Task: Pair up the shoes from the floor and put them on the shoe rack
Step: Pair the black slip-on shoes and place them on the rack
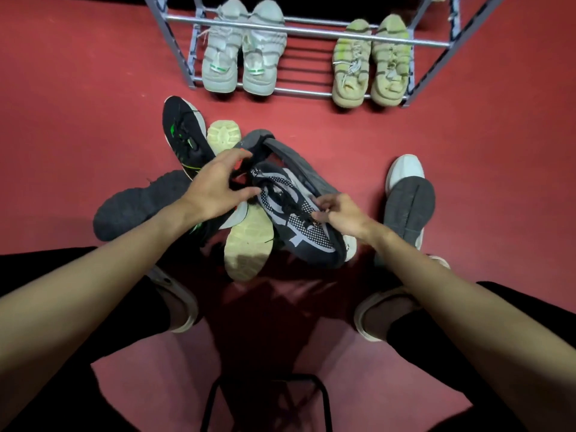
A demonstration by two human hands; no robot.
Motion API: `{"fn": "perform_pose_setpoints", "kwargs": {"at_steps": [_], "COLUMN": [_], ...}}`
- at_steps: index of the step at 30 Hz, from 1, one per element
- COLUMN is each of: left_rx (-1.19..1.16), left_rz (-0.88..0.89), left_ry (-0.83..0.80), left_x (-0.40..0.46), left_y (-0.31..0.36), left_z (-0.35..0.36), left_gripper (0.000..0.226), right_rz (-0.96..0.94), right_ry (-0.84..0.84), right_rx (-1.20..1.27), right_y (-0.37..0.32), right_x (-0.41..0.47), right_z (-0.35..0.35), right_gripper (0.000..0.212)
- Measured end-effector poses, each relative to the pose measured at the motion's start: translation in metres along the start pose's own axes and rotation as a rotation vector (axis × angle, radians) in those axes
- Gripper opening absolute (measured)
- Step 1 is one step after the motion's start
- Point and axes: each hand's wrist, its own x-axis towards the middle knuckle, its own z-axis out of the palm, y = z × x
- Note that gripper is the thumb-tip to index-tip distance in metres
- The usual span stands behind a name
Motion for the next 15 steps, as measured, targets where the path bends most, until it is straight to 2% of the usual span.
{"fn": "perform_pose_setpoints", "kwargs": {"at_steps": [4, 6, 9, 12, 15], "left_rx": [0.002, -0.005, -0.168, -0.281, -0.386], "left_rz": [0.024, -0.041, -0.152, -0.243, -0.314], "left_ry": [-0.255, -0.354, -0.500, -0.433, -0.324], "left_x": [0.003, 0.003, -0.001, -0.003, -0.006], "left_y": [0.013, 0.015, 0.017, 0.020, 0.021], "left_z": [0.020, 0.032, 0.049, 0.062, 0.068], "left_gripper": [0.074, 0.064, 0.038, 0.029, 0.024], "right_rz": [-0.023, -0.046, -0.088, -0.161, -0.061], "right_ry": [-0.095, -0.121, -0.060, 0.154, 0.515], "right_rx": [0.021, 0.001, -0.002, -0.041, -0.132], "right_y": [0.010, 0.016, 0.023, 0.029, 0.044], "right_x": [-0.022, -0.030, -0.035, -0.028, -0.017], "right_z": [-0.032, -0.046, -0.049, -0.046, -0.054], "right_gripper": [0.032, 0.032, 0.029, 0.024, 0.027]}}
